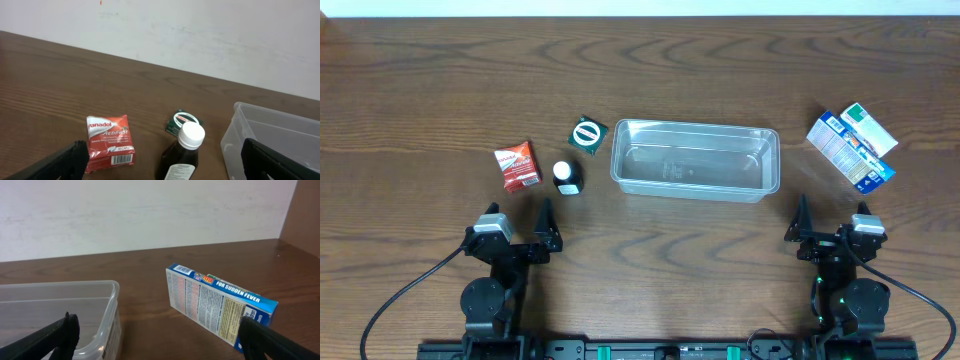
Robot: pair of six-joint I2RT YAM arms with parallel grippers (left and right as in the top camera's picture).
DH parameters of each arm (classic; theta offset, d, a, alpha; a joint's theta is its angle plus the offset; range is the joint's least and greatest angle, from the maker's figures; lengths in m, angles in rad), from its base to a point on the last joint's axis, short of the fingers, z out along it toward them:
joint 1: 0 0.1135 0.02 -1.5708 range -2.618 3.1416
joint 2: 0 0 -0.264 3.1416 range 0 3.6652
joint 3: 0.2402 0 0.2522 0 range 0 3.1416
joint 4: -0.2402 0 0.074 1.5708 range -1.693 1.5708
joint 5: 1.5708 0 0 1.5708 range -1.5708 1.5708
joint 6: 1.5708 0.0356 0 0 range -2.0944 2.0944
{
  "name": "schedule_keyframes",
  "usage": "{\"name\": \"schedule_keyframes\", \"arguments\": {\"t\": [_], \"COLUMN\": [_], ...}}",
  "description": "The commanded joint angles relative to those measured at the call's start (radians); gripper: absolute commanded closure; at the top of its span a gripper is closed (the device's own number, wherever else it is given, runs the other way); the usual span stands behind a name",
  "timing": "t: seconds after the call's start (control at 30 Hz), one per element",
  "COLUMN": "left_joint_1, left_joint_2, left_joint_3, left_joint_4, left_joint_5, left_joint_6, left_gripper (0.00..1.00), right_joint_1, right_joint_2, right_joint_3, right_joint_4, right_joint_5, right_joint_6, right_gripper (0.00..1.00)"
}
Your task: Pack container
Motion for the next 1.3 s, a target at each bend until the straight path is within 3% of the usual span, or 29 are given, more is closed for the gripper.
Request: {"name": "schedule_keyframes", "arguments": {"t": [0.0,1.27], "left_joint_1": [0.005,0.005], "left_joint_2": [-0.004,-0.005], "left_joint_3": [-0.016,-0.016], "left_joint_4": [-0.036,-0.036], "left_joint_5": [0.004,0.004], "left_joint_6": [0.014,0.014], "left_gripper": [0.02,0.02], "right_joint_1": [-0.009,-0.009], "right_joint_2": [-0.01,-0.01], "right_joint_3": [-0.002,-0.002], "right_joint_4": [-0.003,0.001], "right_joint_5": [0.013,0.013], "right_joint_6": [0.015,0.015], "right_gripper": [0.01,0.01]}}
